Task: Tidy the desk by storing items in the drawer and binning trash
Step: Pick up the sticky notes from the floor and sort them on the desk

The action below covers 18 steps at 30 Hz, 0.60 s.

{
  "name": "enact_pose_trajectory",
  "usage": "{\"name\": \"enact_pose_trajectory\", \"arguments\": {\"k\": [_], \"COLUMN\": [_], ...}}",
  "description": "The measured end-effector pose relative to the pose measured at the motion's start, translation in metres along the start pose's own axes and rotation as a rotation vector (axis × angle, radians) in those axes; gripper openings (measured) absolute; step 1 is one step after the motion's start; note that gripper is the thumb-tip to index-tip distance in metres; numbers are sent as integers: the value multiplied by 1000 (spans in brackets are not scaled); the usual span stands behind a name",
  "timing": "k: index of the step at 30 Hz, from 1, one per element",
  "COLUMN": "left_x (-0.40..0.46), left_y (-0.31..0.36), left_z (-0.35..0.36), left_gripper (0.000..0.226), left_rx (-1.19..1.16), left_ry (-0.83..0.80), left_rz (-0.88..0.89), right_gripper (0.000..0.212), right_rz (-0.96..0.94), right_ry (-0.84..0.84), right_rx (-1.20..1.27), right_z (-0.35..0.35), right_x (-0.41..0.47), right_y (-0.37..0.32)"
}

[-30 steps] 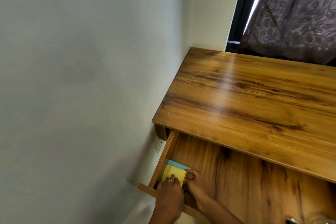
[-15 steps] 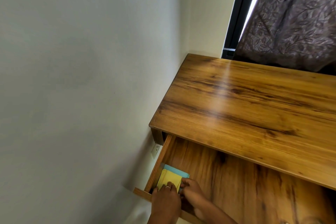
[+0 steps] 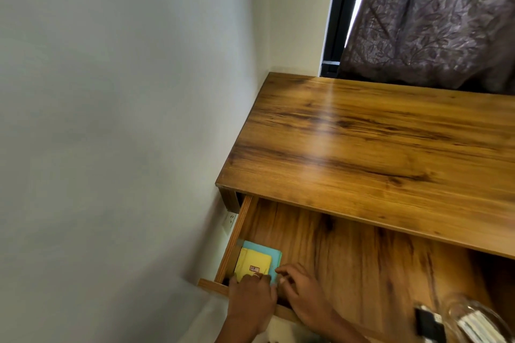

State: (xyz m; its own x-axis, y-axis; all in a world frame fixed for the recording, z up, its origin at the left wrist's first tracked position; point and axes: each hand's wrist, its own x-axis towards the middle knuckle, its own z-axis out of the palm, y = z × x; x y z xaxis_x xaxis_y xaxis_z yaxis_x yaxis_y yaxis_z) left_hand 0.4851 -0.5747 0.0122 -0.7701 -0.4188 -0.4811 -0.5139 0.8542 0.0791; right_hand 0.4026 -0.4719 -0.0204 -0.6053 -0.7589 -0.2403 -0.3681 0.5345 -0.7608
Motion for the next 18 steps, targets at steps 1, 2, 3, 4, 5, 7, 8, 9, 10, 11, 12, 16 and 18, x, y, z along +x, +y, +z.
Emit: {"name": "enact_pose_trajectory", "arguments": {"k": [1, 2, 3, 4, 5, 7, 8, 9, 10, 11, 12, 16, 18], "left_x": [-2, -3, -5, -7, -9, -13, -16, -17, -18, -17, -16, -6, -1], "left_y": [1, 2, 3, 4, 6, 12, 17, 21, 26, 31, 35, 43, 45], "left_z": [1, 2, 3, 4, 5, 5, 4, 3, 3, 3, 2, 11, 19], "left_gripper": [67, 73, 75, 72, 68, 85, 98, 104, 106, 105, 104, 80, 66], "left_rx": [-22, -35, -53, -74, -92, -112, -113, -113, -108, -104, -96, 2, 39], "left_ry": [14, 15, 14, 12, 1, -20, -34, -49, -71, -85, -90, -30, 17], "left_rz": [33, 76, 118, 160, 213, 335, 397, 446, 493, 534, 571, 618, 628], "right_gripper": [27, 27, 29, 32, 36, 47, 51, 52, 51, 50, 48, 47, 49], "right_rz": [-64, -94, -98, -106, -103, -52, -32, -20, 3, 25, 40, 78, 87], "right_ry": [12, 28, 37, 60, 89, 124, 135, 145, 149, 159, 185, 255, 258], "right_rx": [-86, -172, -265, -361, -429, -503, -508, -510, -516, -533, -551, -601, -623], "right_z": [-5, -11, -17, -23, -28, -38, -39, -39, -40, -40, -40, -40, -40], "right_x": [-8, -18, -28, -36, -46, -66, -74, -81, -88, -93, -98, -109, -111], "right_y": [5, 10, 16, 20, 25, 32, 36, 39, 40, 41, 42, 42, 42]}}
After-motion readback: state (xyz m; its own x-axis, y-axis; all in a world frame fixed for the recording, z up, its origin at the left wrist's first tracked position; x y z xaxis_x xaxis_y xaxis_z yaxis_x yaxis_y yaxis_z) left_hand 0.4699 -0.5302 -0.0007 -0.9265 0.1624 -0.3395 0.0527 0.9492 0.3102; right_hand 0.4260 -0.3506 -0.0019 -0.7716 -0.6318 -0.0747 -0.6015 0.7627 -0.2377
